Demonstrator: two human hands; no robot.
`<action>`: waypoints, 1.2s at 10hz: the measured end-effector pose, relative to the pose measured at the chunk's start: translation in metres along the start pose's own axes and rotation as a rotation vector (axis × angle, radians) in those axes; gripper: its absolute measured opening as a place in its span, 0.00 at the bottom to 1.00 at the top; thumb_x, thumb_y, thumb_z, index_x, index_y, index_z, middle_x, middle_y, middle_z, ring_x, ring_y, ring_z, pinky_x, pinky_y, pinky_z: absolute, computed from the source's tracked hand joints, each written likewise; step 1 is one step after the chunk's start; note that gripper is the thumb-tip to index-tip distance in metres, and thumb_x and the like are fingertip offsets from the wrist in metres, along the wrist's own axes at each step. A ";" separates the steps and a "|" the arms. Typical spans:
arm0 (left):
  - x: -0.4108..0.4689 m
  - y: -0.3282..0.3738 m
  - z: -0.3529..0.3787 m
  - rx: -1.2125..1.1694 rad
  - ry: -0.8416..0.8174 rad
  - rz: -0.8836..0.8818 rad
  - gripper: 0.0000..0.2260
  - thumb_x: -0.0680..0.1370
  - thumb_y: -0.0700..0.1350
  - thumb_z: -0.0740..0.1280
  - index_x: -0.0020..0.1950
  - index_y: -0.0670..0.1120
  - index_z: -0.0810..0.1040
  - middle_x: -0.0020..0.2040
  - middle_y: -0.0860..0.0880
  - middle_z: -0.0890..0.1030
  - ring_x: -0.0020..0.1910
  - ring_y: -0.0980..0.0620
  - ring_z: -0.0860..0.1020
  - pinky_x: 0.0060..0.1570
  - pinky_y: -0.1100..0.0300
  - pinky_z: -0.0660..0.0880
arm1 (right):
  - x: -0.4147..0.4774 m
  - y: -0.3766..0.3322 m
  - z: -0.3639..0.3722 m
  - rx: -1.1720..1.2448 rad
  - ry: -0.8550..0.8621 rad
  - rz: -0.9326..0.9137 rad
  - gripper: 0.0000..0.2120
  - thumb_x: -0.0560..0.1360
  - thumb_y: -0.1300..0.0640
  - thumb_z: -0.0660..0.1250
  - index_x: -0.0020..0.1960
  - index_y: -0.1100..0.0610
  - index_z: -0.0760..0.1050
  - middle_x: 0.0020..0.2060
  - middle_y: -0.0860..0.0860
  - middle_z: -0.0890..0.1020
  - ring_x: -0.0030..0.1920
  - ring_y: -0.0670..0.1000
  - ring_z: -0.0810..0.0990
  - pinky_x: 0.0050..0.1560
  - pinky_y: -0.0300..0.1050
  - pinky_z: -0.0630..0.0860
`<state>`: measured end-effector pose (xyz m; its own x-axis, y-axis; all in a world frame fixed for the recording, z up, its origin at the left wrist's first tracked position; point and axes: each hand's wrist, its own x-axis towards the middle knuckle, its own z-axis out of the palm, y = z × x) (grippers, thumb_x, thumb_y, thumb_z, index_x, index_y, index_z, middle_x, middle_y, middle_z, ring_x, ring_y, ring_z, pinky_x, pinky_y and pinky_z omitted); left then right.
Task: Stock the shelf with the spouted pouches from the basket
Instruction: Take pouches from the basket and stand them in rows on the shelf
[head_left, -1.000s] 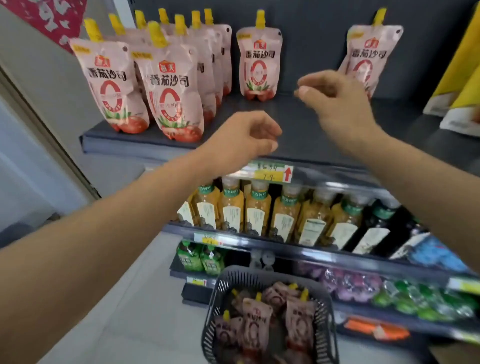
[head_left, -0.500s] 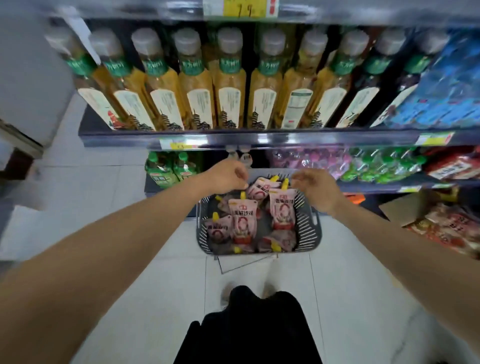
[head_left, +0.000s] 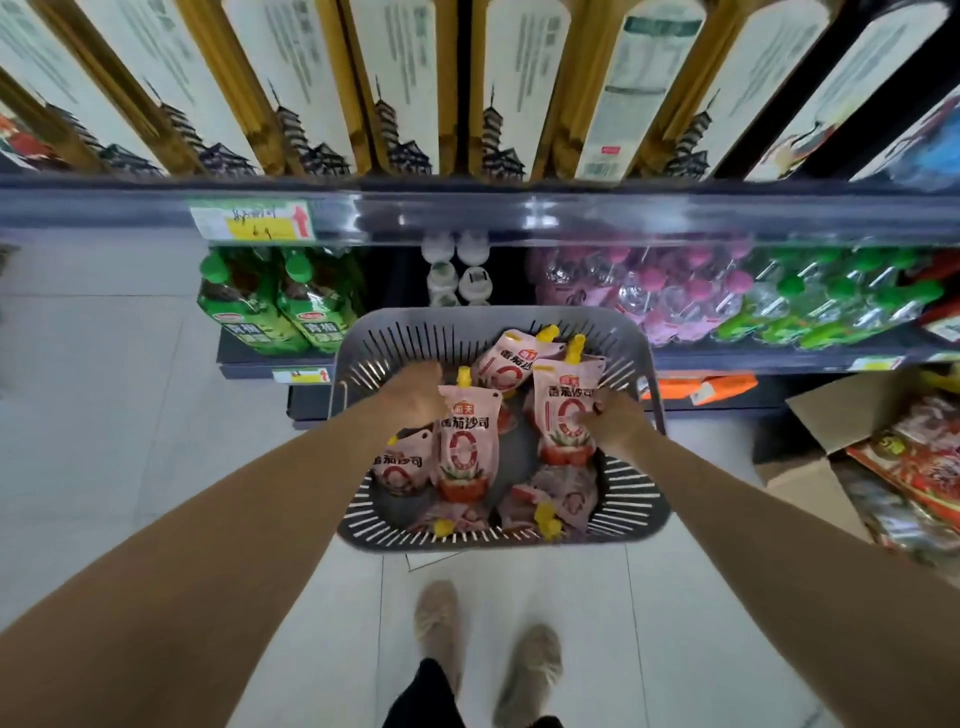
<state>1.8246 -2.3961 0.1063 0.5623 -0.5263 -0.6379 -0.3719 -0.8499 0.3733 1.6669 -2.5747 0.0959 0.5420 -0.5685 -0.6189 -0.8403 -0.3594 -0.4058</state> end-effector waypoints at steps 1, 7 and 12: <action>0.016 -0.009 0.017 0.030 -0.035 -0.020 0.21 0.73 0.41 0.68 0.65 0.37 0.71 0.65 0.39 0.74 0.63 0.42 0.73 0.61 0.53 0.71 | 0.023 0.011 0.021 0.153 -0.021 0.091 0.17 0.75 0.58 0.65 0.61 0.63 0.74 0.58 0.61 0.80 0.58 0.60 0.78 0.62 0.53 0.74; 0.056 -0.020 0.058 -0.369 0.042 -0.306 0.35 0.70 0.37 0.72 0.74 0.50 0.62 0.69 0.45 0.71 0.65 0.46 0.72 0.60 0.58 0.71 | 0.065 0.022 0.063 0.465 0.070 0.154 0.25 0.67 0.61 0.75 0.62 0.63 0.72 0.58 0.58 0.80 0.59 0.57 0.78 0.61 0.55 0.74; 0.002 0.004 0.017 -0.710 0.102 -0.124 0.13 0.74 0.38 0.68 0.59 0.41 0.79 0.57 0.43 0.81 0.55 0.48 0.79 0.57 0.57 0.74 | 0.016 -0.004 0.027 0.670 0.112 0.019 0.12 0.72 0.64 0.68 0.56 0.61 0.77 0.53 0.57 0.82 0.51 0.56 0.81 0.53 0.49 0.78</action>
<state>1.8123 -2.3999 0.0949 0.6484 -0.3955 -0.6505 0.2480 -0.6982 0.6716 1.6788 -2.5623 0.0690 0.4923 -0.6566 -0.5714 -0.6435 0.1675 -0.7469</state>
